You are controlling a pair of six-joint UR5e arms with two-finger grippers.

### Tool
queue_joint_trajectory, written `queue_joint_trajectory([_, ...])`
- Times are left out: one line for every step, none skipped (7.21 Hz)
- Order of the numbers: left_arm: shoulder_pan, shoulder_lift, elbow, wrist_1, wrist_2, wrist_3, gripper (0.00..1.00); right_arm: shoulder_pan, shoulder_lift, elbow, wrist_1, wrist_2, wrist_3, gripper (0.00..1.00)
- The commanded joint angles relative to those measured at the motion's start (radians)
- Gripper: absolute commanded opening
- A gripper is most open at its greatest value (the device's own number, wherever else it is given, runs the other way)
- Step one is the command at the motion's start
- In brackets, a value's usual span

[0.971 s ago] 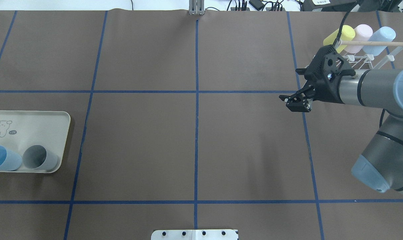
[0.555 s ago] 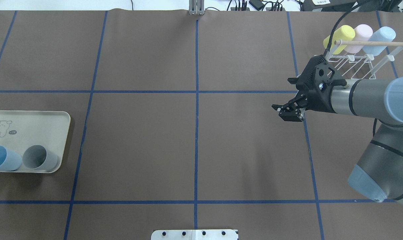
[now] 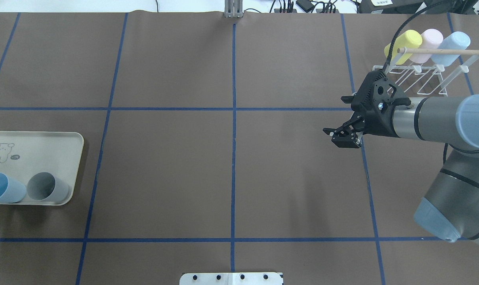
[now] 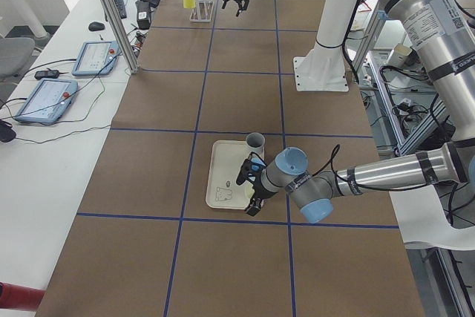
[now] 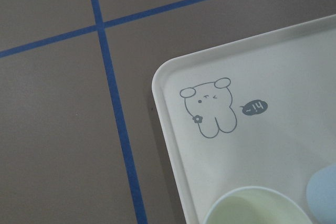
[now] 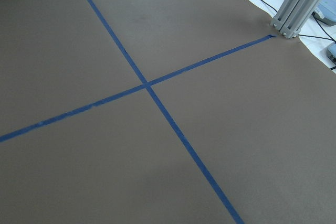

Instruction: Transfer IKEA cup to right arm and place on rack

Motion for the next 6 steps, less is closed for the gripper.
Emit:
queue_joint_trajectory([0.007,0.0,0.01,-0.026,-0.005,-0.001,0.32,-0.001,0.0,0.0,0.0,0.0,0.0,1.0])
queue_joint_trajectory([0.007,0.0,0.01,-0.026,-0.008,0.0,0.2,-0.002,0.0,0.0,0.002,0.0,-0.001,1.0])
queue_joint_trajectory([0.007,0.0,0.01,-0.028,-0.009,0.002,0.14,-0.001,0.002,-0.001,0.002,0.0,-0.001,1.0])
queue_joint_trajectory([0.007,0.0,0.01,-0.028,-0.009,0.002,0.11,-0.002,0.002,-0.003,0.002,-0.001,-0.001,1.0])
queue_joint_trajectory([0.007,0.0,0.01,-0.037,-0.009,0.003,0.08,-0.001,0.003,-0.003,0.002,-0.001,-0.001,1.0])
queue_joint_trajectory([0.004,0.002,0.01,-0.052,-0.01,0.002,0.0,-0.002,0.006,-0.003,0.002,-0.001,-0.001,1.0])
